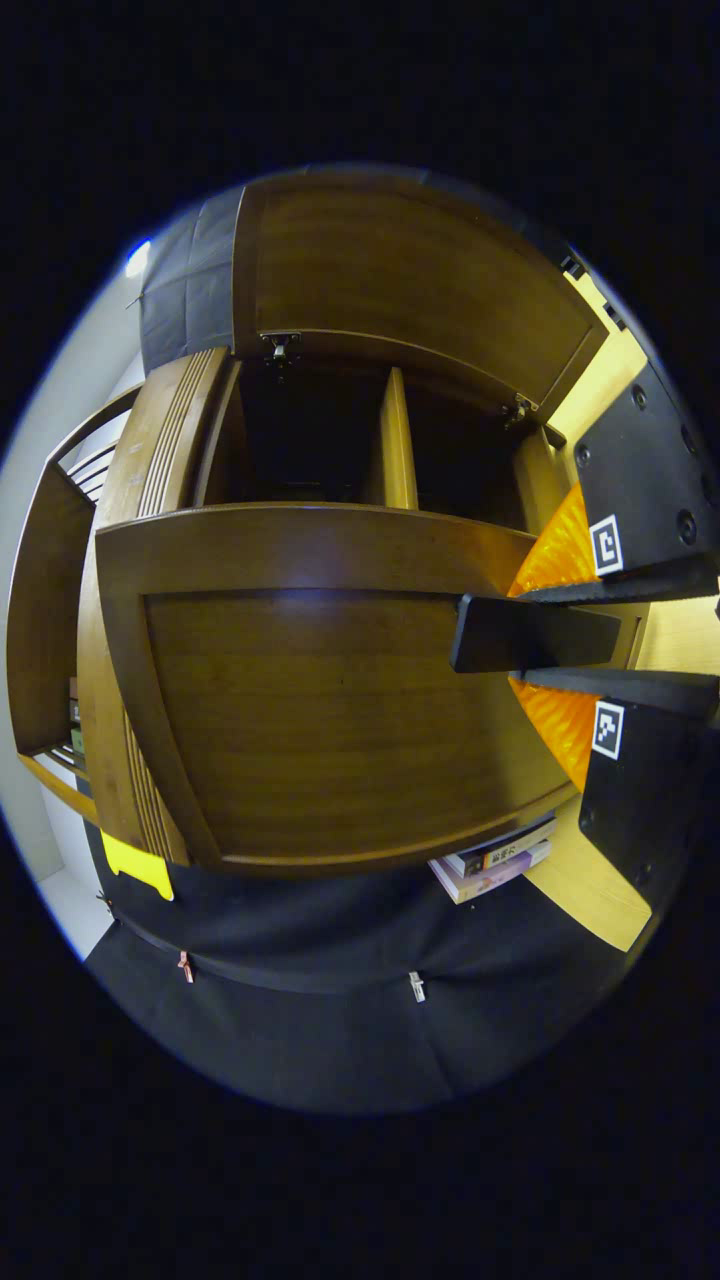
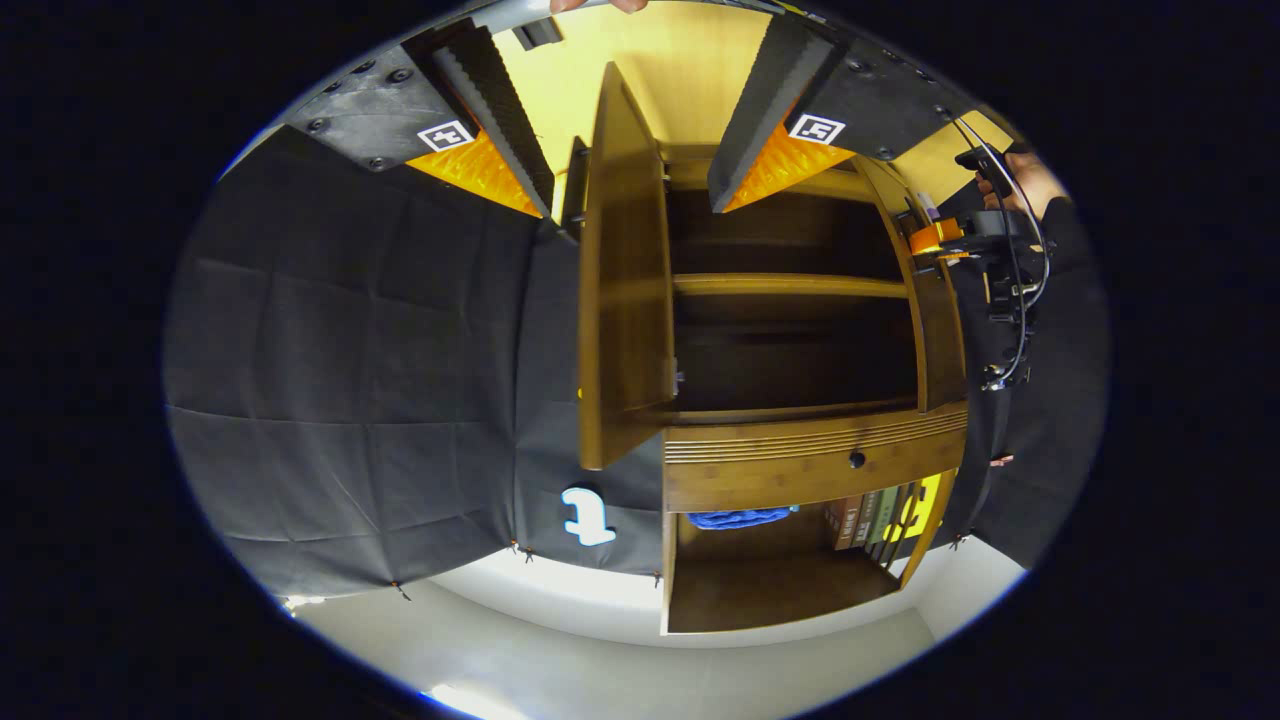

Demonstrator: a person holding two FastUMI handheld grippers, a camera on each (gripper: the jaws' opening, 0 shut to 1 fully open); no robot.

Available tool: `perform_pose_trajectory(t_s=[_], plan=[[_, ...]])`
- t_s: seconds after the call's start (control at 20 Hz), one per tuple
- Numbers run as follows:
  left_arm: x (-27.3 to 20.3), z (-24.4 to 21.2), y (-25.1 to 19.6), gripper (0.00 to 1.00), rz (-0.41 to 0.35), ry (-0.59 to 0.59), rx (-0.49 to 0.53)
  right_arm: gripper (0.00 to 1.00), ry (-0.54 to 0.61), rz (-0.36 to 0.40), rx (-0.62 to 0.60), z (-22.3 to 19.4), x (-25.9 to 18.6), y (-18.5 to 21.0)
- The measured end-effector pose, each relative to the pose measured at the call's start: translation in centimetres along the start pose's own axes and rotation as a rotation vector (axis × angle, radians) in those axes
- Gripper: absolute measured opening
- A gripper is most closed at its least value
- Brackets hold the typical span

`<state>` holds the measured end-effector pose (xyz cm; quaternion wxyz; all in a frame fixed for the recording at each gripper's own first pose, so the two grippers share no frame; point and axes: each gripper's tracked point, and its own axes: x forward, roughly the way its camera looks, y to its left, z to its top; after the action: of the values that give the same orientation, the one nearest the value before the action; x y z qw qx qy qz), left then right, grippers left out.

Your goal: Open the right door of the double-door shoe cabinet with the right hand, and open the left door with the left hand.

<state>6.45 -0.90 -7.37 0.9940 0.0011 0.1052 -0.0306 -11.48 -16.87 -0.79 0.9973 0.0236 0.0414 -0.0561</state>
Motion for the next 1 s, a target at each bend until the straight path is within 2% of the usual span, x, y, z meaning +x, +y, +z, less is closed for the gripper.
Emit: perform_pose_trajectory(t_s=[0.35,0.5,0.65,0.85,1.0], plan=[[-5.4,-1.2,4.6,0.28,0.029,-0.012,-0.011,1.0,-0.001,0.109,-0.005,0.2,1.4,7.4],[-7.0,-1.8,6.7,0.25,0.044,-0.022,0.01,0.98,-0.005,0.149,-0.029,0.1,1.9,10.0],[-8.3,-2.5,8.8,0.23,0.052,-0.023,-0.006,0.99,0.011,0.178,-0.027,-0.7,2.0,11.9],[-9.8,-2.8,11.9,0.18,0.057,-0.03,0.001,0.99,0.019,0.19,-0.014,-1.1,2.2,13.5],[-10.6,-3.1,14.4,0.15,0.059,-0.047,-0.031,0.99,0.024,0.192,-0.012,-1.2,2.5,14.2]])
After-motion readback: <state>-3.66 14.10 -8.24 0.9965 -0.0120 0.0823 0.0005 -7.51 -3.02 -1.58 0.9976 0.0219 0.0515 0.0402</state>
